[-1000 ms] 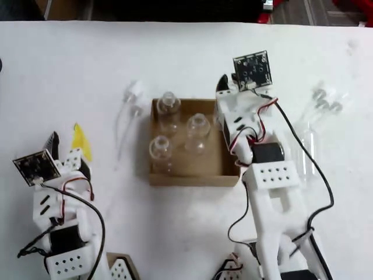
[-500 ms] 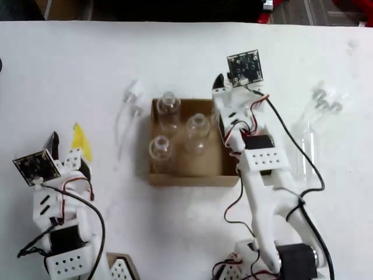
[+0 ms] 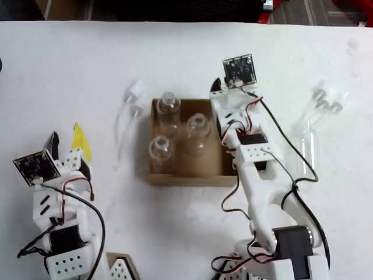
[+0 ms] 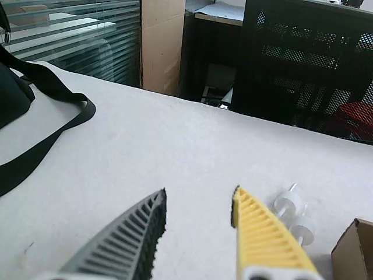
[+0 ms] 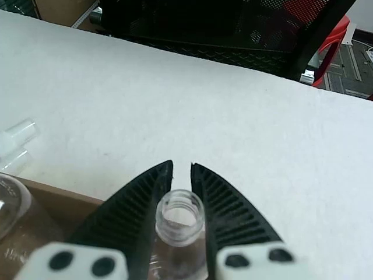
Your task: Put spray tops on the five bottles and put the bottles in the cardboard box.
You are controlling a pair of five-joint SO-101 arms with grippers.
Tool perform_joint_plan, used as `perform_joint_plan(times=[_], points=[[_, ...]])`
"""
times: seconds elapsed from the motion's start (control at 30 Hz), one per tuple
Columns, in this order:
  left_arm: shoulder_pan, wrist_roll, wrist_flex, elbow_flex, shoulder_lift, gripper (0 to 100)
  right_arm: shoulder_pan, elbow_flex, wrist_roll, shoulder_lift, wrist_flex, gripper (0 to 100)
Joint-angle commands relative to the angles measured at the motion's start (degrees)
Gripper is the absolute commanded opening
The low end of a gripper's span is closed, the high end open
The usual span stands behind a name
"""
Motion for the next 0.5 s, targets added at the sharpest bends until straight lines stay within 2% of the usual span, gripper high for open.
perform_joint_plan(times=[0.0, 0.17, 0.33, 0.47], points=[[0.84, -0.44, 0.18, -0.18, -0.40, 18, 0.66, -0.26, -0.62, -0.31, -2.42, 1.6], [0.84, -0.44, 0.18, -0.18, -0.40, 18, 0.75, -0.18, -0.62, -0.22, -2.59, 2.2], [0.84, -0.44, 0.18, -0.18, -0.40, 18, 0.66, -0.18, -0.53, -0.22, -2.24, 13.2], [0.84, -0.44, 0.18, -0.18, -0.40, 18, 0.57, -0.18, -0.62, -0.31, -2.24, 14.9]])
